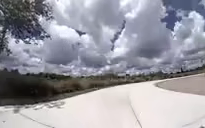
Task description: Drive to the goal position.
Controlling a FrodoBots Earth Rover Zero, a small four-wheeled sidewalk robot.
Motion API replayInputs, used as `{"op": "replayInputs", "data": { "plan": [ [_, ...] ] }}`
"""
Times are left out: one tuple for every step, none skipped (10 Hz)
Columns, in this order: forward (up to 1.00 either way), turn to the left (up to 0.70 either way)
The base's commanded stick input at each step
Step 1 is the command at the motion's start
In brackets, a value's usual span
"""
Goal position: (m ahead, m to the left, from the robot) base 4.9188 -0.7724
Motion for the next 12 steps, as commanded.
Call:
{"op": "replayInputs", "data": {
  "plan": [
    [0.7,-0.35],
    [0.7,-0.34],
    [0.7,-0.31],
    [0.7,-0.07],
    [0.7,0.0],
    [0.7,0.0],
    [0.7,0.0],
    [0.7,0.0],
    [0.7,0.0],
    [0.7,0.0],
    [0.7,0.0],
    [0.7,0.0]
  ]
}}
